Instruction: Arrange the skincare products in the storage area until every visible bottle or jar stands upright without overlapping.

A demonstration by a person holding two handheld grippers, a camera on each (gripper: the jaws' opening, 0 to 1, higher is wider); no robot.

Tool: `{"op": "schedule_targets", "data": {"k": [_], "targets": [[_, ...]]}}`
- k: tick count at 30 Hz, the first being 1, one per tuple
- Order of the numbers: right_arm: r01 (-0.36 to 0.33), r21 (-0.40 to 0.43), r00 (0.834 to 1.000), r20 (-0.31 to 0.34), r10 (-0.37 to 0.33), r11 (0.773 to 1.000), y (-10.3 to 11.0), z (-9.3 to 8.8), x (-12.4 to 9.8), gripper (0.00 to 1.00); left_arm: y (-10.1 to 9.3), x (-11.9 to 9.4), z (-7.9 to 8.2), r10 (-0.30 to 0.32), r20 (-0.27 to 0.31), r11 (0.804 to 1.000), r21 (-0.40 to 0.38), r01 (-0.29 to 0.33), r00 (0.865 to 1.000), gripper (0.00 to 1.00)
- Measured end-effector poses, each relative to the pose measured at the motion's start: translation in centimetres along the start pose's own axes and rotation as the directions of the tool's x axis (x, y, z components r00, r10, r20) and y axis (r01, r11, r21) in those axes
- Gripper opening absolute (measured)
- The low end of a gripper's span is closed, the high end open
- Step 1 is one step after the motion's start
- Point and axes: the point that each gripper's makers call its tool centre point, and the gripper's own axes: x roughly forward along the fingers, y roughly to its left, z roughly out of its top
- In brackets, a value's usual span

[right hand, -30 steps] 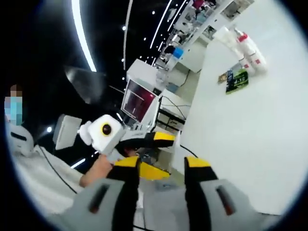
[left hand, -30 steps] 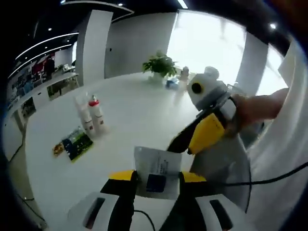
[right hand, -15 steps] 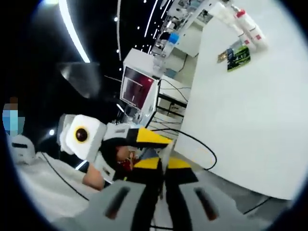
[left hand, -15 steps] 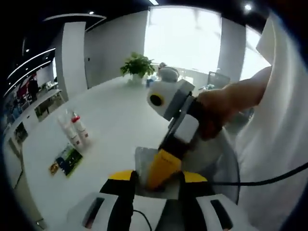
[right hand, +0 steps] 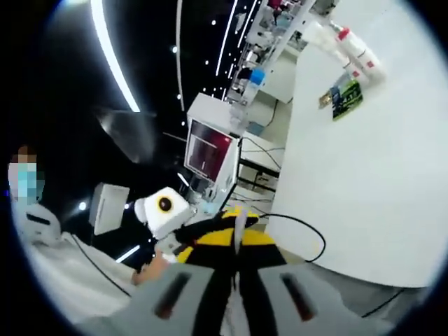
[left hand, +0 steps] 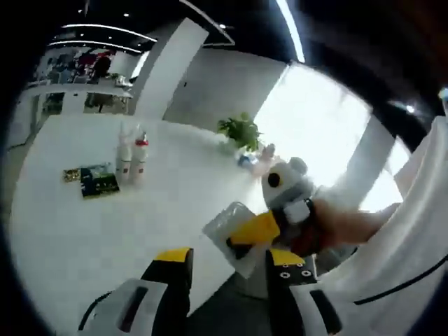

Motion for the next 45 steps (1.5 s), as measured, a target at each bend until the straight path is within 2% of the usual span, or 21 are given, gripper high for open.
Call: {"op": "schedule_targets", "data": {"k": [3, 5, 7, 8, 9, 10, 12, 13, 14, 15, 16, 20, 24, 27, 30, 33, 36, 39, 41, 43, 45], "targets": [[-0.031, 0.002, 0.998, 0.048, 0.031, 1.000, 0.6, 0.6, 0.0, 0.02, -0.7, 0.7, -0.7, -0.032, -0.002, 0.998, -0.051, 0.031, 0.999, 0.38], [-0.041, 0.009, 0.997, 0.063, 0.040, 0.999, 0.7, 0.7, 0.1, 0.02, -1.3, 1.2, -0.5, -0.073, 0.028, 0.990, -0.116, 0.076, 0.997, 0.31], [-0.049, 0.005, 0.997, 0.064, 0.049, 0.999, 1.0, 0.6, 0.5, 0.02, -2.0, 1.5, 0.6, -0.117, 0.097, 0.966, -0.222, 0.136, 0.988, 0.25], [-0.048, -0.009, 0.997, 0.065, 0.049, 0.999, 1.1, 0.5, 0.6, 0.02, -2.0, 1.5, 0.9, -0.121, 0.119, 0.955, -0.255, 0.148, 0.986, 0.22], [-0.053, -0.015, 0.997, 0.061, 0.054, 0.998, 1.3, 0.4, 0.8, 0.02, -1.9, 1.5, 1.4, -0.125, 0.150, 0.934, -0.315, 0.167, 0.981, 0.20], [-0.055, -0.013, 0.994, 0.091, 0.056, 0.998, 1.3, 1.0, 0.7, 0.02, -1.7, 1.5, 0.7, -0.132, 0.122, 0.933, -0.320, 0.165, 0.984, 0.15], [-0.053, -0.016, 0.995, 0.080, 0.054, 0.998, 1.2, 0.9, 0.7, 0.02, -1.8, 1.5, 0.8, -0.137, 0.141, 0.936, -0.304, 0.175, 0.980, 0.11], [-0.056, -0.032, 0.996, 0.070, 0.058, 0.998, 1.2, 0.8, 0.7, 0.02, -2.1, 1.4, 0.9, -0.152, 0.150, 0.932, -0.308, 0.192, 0.977, 0.08], [-0.057, -0.036, 0.996, 0.064, 0.060, 0.998, 1.2, 0.7, 0.6, 0.03, -2.8, 1.0, 1.2, -0.202, 0.167, 0.913, -0.324, 0.248, 0.965, 0.03], [-0.067, -0.034, 0.996, 0.050, 0.068, 0.997, 1.4, 0.5, 0.7, 0.03, -2.3, 1.0, 1.0, -0.182, 0.155, 0.912, -0.342, 0.226, 0.971, 0.02], [-0.073, -0.037, 0.996, 0.046, 0.075, 0.997, 1.6, 0.5, 0.9, 0.03, -2.4, 0.8, 1.1, -0.193, 0.165, 0.906, -0.349, 0.241, 0.967, 0.01], [-0.072, -0.063, 0.997, 0.018, 0.073, 0.995, 1.9, 0.6, 1.1, 0.07, -2.4, 0.4, 1.2, -0.207, 0.174, 0.894, -0.365, 0.258, 0.963, 0.00], [-0.078, -0.073, 0.996, 0.038, 0.081, 0.994, 2.3, 1.6, 1.1, 0.12, -2.5, 0.2, 1.2, -0.216, 0.160, 0.895, -0.361, 0.261, 0.963, 0.00], [-0.093, -0.097, 0.995, 0.009, 0.095, 0.991, 2.6, 1.6, 1.1, 0.04, -2.7, 0.1, 1.1, -0.227, 0.149, 0.893, -0.362, 0.267, 0.962, 0.00], [-0.078, -0.137, 0.997, -0.005, 0.078, 0.988, 2.6, 1.3, 1.2, 0.03, -2.7, 0.0, 1.1, -0.225, 0.152, 0.890, -0.370, 0.267, 0.962, 0.00], [-0.078, -0.135, 0.997, 0.018, 0.082, 0.988, 2.4, 1.6, 1.2, 0.02, -2.5, -0.1, 1.2, -0.206, 0.183, 0.889, -0.375, 0.262, 0.961, 0.01], [-0.088, -0.110, 0.994, 0.052, 0.094, 0.990, 2.5, 1.8, 1.2, 0.02, -2.3, -0.2, 1.7, -0.187, 0.248, 0.871, -0.406, 0.277, 0.951, 0.08], [-0.098, -0.098, 0.994, 0.041, 0.102, 0.990, 2.6, 1.3, 1.5, 0.02, -2.4, -0.2, 1.6, -0.183, 0.258, 0.874, -0.400, 0.277, 0.949, 0.12], [-0.109, -0.102, 0.994, 0.020, 0.111, 0.989, 2.9, 0.6, 1.8, 0.02, -2.6, -0.1, 1.6, -0.184, 0.270, 0.866, -0.409, 0.286, 0.945, 0.11], [-0.124, -0.100, 0.992, 0.011, 0.126, 0.987, 3.2, 0.2, 2.0, 0.02, -3.0, -0.3, 1.6, -0.205, 0.273, 0.860, -0.409, 0.306, 0.940, 0.06], [-0.150, -0.071, 0.989, 0.007, 0.151, 0.986, 3.6, 0.1, 2.1, 0.04, -3.3, -1.0, 1.8, -0.226, 0.297, 0.847, -0.410, 0.337, 0.928, 0.02]]}}
